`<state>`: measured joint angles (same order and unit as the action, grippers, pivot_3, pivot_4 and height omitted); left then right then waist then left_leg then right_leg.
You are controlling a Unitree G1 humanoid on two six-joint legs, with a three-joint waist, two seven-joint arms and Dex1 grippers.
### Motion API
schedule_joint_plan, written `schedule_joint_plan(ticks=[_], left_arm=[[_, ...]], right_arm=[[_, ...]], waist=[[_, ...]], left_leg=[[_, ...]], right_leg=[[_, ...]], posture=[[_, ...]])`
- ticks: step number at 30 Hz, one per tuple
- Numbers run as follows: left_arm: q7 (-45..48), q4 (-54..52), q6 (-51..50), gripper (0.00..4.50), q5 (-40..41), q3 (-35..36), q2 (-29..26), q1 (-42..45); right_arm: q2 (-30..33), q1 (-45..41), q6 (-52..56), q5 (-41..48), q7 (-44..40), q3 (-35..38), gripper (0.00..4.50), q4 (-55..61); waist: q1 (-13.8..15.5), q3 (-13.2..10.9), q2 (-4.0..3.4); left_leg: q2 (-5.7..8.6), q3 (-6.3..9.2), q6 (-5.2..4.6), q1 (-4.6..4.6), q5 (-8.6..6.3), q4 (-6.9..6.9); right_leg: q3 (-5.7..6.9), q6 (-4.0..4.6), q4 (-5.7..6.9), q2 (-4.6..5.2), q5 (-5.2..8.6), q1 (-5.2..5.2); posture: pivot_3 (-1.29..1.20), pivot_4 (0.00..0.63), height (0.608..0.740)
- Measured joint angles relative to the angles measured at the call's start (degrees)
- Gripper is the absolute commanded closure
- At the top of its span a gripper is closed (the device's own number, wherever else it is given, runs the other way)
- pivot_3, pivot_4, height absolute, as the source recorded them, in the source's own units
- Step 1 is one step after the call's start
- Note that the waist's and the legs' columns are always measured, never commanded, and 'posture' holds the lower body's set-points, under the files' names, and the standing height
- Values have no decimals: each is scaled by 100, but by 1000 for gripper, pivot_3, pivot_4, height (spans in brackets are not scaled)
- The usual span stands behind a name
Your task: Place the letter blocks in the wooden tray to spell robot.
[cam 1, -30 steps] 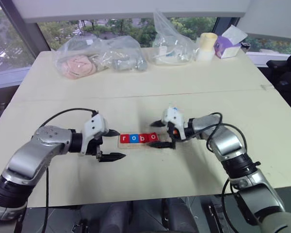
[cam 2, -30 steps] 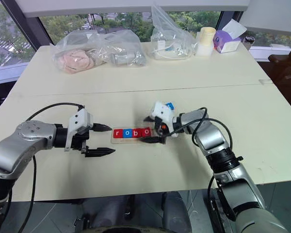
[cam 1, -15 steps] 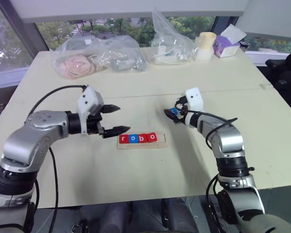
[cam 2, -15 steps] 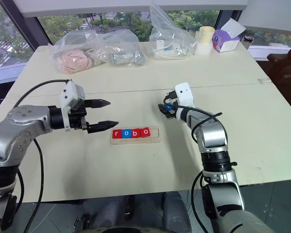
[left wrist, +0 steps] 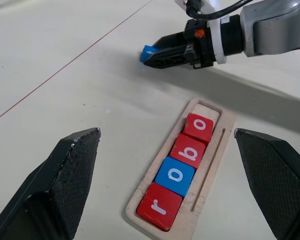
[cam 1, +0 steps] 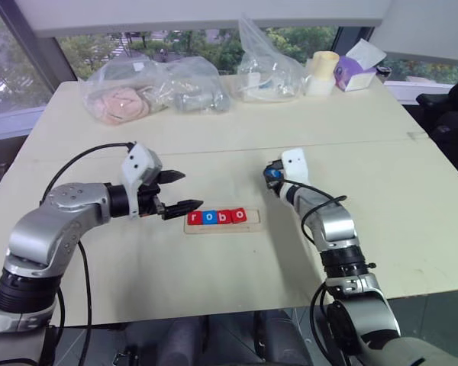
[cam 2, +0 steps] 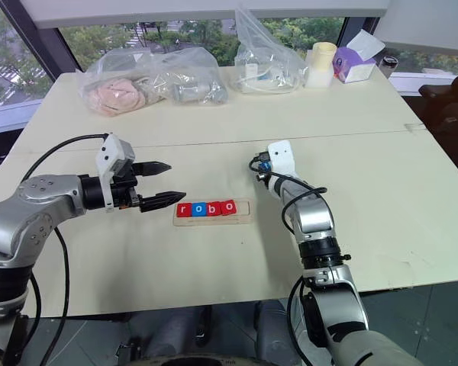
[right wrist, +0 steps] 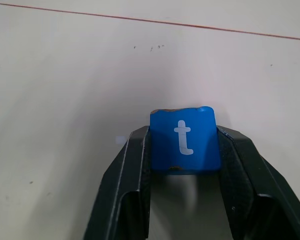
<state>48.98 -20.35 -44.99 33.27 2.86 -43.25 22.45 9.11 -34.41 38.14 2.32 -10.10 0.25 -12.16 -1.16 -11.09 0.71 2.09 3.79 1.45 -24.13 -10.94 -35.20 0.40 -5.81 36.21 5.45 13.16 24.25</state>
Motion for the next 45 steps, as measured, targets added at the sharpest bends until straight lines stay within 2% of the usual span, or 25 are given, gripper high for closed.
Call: schedule_joint_plan(ticks=[5,8,14,16,22,28,29,33,35,38,42,45], left_arm=[[125,13,190,0,-87,-166,0,-43],[245,15,351,0,-255,-359,-71,-120],[539,20,614,0,-536,-798,-134,-131],[661,-31,625,0,-535,-942,-119,-123],[1052,-220,624,0,-520,-1207,-151,19],[1146,-151,668,0,-585,-1320,-143,66],[1168,-136,676,0,-593,-1320,-143,65],[1236,-58,683,0,-635,-1317,-176,65],[1298,-48,686,0,-630,-1308,-203,65],[1503,-29,685,0,-537,-1242,-352,60],[1913,-33,673,0,-309,-1101,-612,16],[2083,-33,683,0,-268,-1089,-688,16]], right_arm=[[29,83,99,-51,219,47,3283,418],[-222,506,980,37,713,600,3283,1773],[-1371,1242,3584,119,1510,1628,3283,4206],[-1644,1333,4176,94,1651,1743,3283,4669],[-1681,1334,4969,12,1834,1937,3283,5020],[-1705,1300,5039,78,1786,1747,257,4965],[-1705,1297,5043,90,1768,1730,78,4965],[-1636,1316,4985,121,1670,1709,78,4965],[-1327,1412,4773,189,1422,1601,78,4958],[-337,1451,4048,555,587,1606,78,4897],[1705,2079,2234,1092,-1517,1325,78,4503],[2794,2369,803,1431,-3264,1193,78,3534]], waist=[[17,0,0],[38,0,0],[23,2,-5],[15,2,-7],[17,2,-7],[3,2,-7],[5,2,-7],[9,2,-7],[11,1,-9],[10,-1,-9],[20,-3,-4],[12,-5,-3]], left_leg=[[-1,0,0,-2,0,3],[-2,4,0,-7,0,6],[-7,2,0,-5,0,6],[-10,1,0,-5,-1,6],[-12,-2,1,-8,-1,8],[-13,-4,0,-9,-1,11],[-13,-4,0,-9,-1,11],[-13,-4,0,-12,-1,9],[-13,-4,0,-17,-1,9],[-12,-8,0,-23,-1,8],[-9,-14,-12,-25,-9,10],[-9,-24,-15,-23,-10,6]], right_leg=[[-1,0,-1,0,1,2],[-2,-4,-2,0,-1,6],[-1,19,-1,-2,6,9],[-1,21,-1,-1,6,12],[-1,22,-7,1,6,13],[-1,22,-8,1,7,17],[-1,22,-9,0,7,17],[-1,21,-11,1,7,17],[0,21,-13,4,7,20],[0,19,-20,8,8,20],[2,8,-32,10,16,14],[-1,7,-32,11,16,12]], posture=[[0,150,740],[0,150,740],[0,150,740],[0,150,740],[0,150,740],[0,150,740],[0,150,740],[0,150,740],[0,150,740],[0,150,740],[0,150,740],[0,150,740]])
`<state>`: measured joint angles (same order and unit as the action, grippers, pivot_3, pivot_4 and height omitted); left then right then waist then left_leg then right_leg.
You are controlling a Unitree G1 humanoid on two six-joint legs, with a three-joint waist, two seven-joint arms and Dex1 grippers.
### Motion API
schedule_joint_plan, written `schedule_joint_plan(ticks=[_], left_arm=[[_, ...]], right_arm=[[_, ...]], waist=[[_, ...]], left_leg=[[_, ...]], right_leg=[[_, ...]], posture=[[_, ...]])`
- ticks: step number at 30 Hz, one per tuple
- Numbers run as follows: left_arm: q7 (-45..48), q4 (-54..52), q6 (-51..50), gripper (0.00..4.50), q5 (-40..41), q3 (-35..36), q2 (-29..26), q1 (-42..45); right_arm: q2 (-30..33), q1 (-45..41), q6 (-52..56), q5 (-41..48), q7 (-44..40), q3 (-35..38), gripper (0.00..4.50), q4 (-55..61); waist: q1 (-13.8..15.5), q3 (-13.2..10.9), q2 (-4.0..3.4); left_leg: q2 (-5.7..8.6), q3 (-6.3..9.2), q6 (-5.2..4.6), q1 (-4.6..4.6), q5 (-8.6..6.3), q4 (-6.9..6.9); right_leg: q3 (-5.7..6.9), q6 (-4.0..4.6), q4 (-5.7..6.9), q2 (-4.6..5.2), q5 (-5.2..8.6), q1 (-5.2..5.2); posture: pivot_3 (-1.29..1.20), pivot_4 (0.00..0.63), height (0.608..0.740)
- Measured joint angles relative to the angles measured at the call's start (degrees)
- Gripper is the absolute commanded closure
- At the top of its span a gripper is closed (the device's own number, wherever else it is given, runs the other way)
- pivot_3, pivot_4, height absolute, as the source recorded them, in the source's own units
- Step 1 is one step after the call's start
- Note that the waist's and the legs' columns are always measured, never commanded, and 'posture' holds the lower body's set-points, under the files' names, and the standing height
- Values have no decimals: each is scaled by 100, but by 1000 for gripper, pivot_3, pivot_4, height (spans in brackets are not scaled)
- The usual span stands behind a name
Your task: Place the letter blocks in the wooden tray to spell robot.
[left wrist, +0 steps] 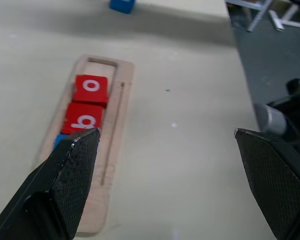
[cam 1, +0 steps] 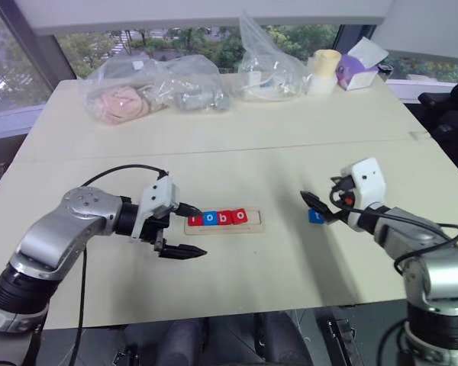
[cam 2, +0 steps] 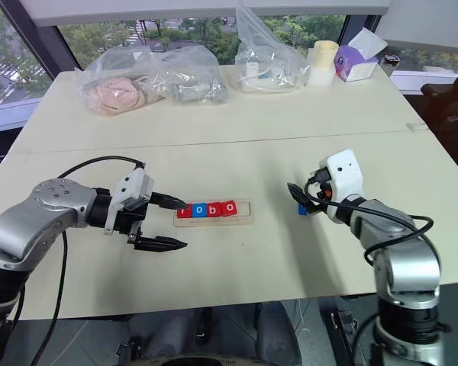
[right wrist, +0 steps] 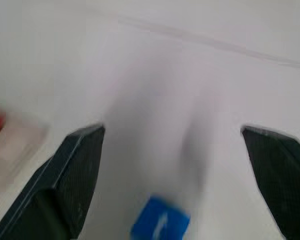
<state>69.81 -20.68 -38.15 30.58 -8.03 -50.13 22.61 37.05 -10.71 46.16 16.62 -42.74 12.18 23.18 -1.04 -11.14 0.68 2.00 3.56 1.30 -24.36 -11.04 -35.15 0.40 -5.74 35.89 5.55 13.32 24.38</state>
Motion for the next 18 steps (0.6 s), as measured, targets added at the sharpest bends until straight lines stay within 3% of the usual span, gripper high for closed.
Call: schedule_joint_plan(ticks=[2,6,13,18], left_arm=[[50,6,5,0,-1,10,-96,-23],[74,-4,27,0,-27,34,-213,-62],[4,-210,-8,0,-30,187,-403,-312],[-130,-501,-239,0,240,484,-483,-513]], right_arm=[[711,93,-1032,-11,-1010,-88,78,-795],[1389,-208,-2496,-73,-2480,-508,78,-2008],[1386,-1260,-4537,-770,-3350,-1391,78,-4492],[1033,-1929,-5176,-982,-3457,-1633,78,-5601]], waist=[[4,-3,5],[-12,-4,8],[9,-8,11],[6,-9,12]], left_leg=[[-1,-2,0,0,0,-4],[-9,-4,0,5,0,-6],[-27,-8,1,3,0,-10],[-29,-6,1,7,0,-8]], right_leg=[[0,0,0,0,0,-2],[0,0,3,-4,-1,-3],[-2,7,3,-6,-6,-2],[-2,9,9,-11,-6,-2]], posture=[[0,150,740],[0,150,740],[0,150,740],[0,150,740]])
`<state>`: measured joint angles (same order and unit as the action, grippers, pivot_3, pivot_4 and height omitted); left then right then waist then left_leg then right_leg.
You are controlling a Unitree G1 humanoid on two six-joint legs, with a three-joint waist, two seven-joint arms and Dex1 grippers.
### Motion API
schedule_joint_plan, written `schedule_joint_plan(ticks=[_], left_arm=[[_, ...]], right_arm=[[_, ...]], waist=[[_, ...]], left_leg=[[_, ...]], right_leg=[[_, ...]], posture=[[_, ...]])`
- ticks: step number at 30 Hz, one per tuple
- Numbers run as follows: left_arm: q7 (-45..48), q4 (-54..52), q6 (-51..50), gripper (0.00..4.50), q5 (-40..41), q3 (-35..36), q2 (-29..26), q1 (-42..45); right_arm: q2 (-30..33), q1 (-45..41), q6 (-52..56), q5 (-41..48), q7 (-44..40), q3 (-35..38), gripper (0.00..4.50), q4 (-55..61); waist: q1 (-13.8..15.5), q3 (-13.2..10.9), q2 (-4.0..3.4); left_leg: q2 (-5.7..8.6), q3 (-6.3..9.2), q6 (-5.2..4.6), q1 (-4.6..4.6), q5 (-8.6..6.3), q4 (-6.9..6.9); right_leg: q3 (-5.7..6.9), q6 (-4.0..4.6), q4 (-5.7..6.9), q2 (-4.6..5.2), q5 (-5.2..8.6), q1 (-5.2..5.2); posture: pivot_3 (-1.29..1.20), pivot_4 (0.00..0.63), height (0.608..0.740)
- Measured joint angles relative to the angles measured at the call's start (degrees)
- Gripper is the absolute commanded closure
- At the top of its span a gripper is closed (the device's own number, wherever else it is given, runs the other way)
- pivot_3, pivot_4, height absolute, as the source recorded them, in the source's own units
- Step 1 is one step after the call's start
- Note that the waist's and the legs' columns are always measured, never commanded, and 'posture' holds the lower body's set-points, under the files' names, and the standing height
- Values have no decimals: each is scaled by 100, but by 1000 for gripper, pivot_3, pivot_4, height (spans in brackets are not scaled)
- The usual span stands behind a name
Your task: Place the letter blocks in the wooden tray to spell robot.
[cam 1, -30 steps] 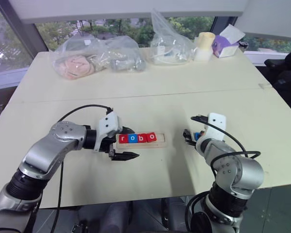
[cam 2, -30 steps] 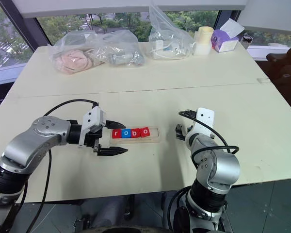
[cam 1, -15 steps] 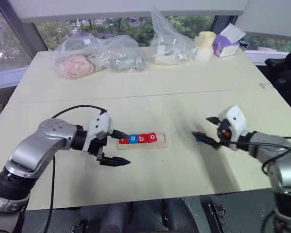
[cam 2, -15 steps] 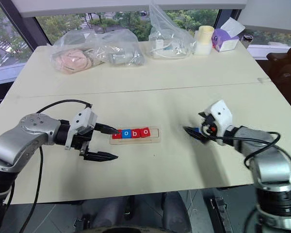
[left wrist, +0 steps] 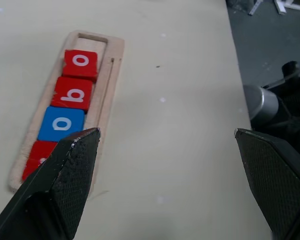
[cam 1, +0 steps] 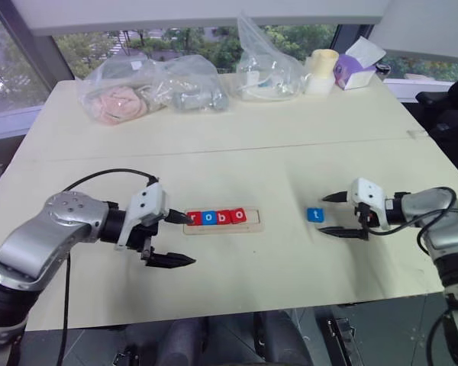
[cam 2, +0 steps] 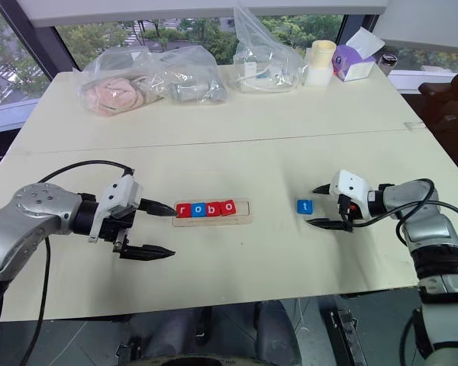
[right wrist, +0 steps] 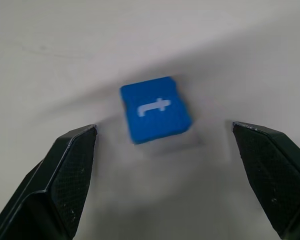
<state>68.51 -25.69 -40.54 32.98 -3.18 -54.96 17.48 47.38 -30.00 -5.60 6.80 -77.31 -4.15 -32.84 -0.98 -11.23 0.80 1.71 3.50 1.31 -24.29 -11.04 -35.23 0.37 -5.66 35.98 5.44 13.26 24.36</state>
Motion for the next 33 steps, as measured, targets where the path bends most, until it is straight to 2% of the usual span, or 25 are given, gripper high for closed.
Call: schedule_joint_plan(ticks=[2,3,4,7,9,14,18,23,28,33], left_arm=[[-17,-38,-42,0,29,75,-53,-59],[-30,-37,-58,0,30,90,-90,-105],[-37,-38,-65,0,31,100,-94,-118],[-68,-38,-67,0,45,171,-104,-153],[-102,-38,-67,0,60,180,-106,-160],[-114,-16,-49,0,61,175,-105,-159],[-109,102,-12,0,-7,145,-101,-94],[-111,113,82,0,-139,-76,-51,9],[-148,140,119,0,-248,-187,14,4],[-231,125,111,0,-247,-197,32,-19]], right_arm=[[-79,-121,-111,-32,-86,-33,78,-161],[-132,-166,-133,-36,-132,-51,604,-219],[-148,-174,-155,-34,-177,-64,859,-243],[-209,-200,-214,-32,-316,-118,2471,-257],[-229,-199,-210,-19,-360,-119,3340,-237],[-228,-201,192,19,-332,-116,3331,-54],[-364,-399,1047,189,-333,-131,3331,758],[-740,-759,1798,153,-346,-699,3331,1678],[-1131,-1142,1582,-441,-150,-1375,3331,1210],[-1405,-1562,1255,-729,-7,-1559,3331,654]], waist=[[1,0,0],[1,0,0],[1,0,0],[2,0,0],[3,0,0],[0,0,0],[-18,-1,-2],[11,-1,-1],[12,-1,-1],[4,-1,-1]], left_leg=[[0,0,0,1,0,0],[0,0,0,2,0,-1],[0,0,0,3,0,-1],[0,-1,1,5,0,-2],[0,-2,1,7,0,-3],[0,-2,1,9,0,-3],[-6,-3,1,11,0,-2],[-11,-2,1,11,0,-2],[-8,-5,2,9,0,-6],[-9,-3,2,9,1,-4]], right_leg=[[0,0,2,-1,0,0],[-1,0,2,-1,0,-1],[-1,0,3,-1,0,-1],[-1,1,4,-1,-1,-3],[-3,1,6,-1,-1,-4],[-4,2,7,-1,-1,-4],[-7,3,10,-9,-2,-2],[-7,5,9,-16,-3,-3],[-8,7,8,-15,-6,-3],[-8,7,9,-21,-6,-1]], posture=[[0,150,740],[0,150,740],[0,150,740],[0,150,740],[0,150,740],[0,150,740],[0,150,740],[0,150,740],[0,150,740],[0,150,740]])
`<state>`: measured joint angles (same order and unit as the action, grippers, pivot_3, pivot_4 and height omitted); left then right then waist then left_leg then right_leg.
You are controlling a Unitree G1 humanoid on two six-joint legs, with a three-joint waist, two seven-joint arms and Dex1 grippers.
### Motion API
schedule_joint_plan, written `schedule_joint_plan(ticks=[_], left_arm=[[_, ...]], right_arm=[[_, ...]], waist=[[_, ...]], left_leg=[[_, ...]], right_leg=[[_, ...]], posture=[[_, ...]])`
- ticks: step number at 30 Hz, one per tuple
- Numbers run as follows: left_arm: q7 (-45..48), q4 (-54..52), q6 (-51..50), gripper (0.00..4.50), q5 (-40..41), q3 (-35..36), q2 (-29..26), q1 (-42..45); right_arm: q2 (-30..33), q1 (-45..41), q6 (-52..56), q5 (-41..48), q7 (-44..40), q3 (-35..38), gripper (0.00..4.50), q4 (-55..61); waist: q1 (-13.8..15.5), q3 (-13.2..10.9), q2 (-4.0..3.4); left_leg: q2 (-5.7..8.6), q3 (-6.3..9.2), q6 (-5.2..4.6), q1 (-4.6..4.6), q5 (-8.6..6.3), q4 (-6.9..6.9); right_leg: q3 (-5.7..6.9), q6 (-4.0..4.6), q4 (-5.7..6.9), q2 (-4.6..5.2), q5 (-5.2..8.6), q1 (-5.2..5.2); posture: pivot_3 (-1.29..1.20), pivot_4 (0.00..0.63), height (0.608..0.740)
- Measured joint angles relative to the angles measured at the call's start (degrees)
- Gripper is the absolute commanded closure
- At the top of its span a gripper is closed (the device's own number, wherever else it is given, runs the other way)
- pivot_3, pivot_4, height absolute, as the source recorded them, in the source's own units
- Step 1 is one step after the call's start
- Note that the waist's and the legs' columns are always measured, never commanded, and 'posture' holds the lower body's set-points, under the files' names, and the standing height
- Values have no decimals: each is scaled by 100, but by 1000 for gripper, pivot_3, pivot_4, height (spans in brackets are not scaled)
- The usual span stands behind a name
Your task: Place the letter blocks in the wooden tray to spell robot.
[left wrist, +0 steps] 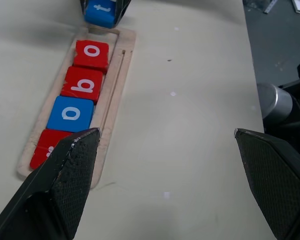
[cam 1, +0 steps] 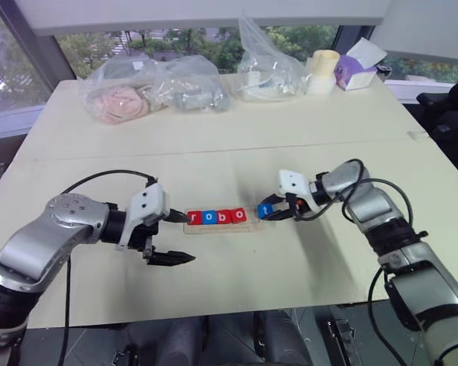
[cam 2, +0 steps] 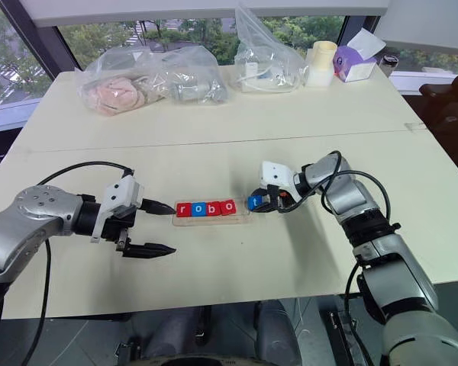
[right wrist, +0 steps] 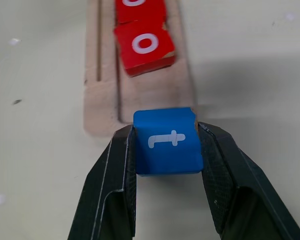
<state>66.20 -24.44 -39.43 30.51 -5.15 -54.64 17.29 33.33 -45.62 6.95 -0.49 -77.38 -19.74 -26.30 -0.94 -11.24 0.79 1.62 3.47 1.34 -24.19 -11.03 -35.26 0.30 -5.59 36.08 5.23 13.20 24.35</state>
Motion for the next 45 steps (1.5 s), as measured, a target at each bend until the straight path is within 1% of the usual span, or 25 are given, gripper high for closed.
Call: schedule_joint_plan(ticks=[4,15,26,36,45], left_arm=[[-83,-35,-5,0,5,0,47,-77],[-261,-49,-10,0,15,1,97,-146],[-266,-2,13,0,-4,-18,273,-115],[-305,86,17,0,-29,-43,420,-68],[-393,92,24,0,-126,-77,532,-67]], right_arm=[[-102,-161,-237,-149,28,-69,3331,-232],[-218,-161,-259,-165,-51,-76,3331,-238],[-270,-13,-158,-215,36,-199,3331,344],[-298,42,37,-273,98,-249,3331,437],[-367,156,540,-123,58,-249,3331,1201]], waist=[[0,0,0],[-5,0,0],[-2,0,0],[-3,0,0],[-2,0,0]], left_leg=[[0,1,0,1,0,0],[-7,2,0,4,0,0],[-9,1,0,5,0,-1],[-10,1,1,5,1,-1],[-12,1,1,7,1,-1]], right_leg=[[0,0,0,-4,0,0],[-1,11,1,-19,-7,0],[-1,12,2,-22,-8,0],[-1,14,3,-23,-10,0],[-1,14,3,-25,-10,0]], posture=[[0,150,740],[0,150,740],[0,150,740],[0,150,740],[0,150,740]])
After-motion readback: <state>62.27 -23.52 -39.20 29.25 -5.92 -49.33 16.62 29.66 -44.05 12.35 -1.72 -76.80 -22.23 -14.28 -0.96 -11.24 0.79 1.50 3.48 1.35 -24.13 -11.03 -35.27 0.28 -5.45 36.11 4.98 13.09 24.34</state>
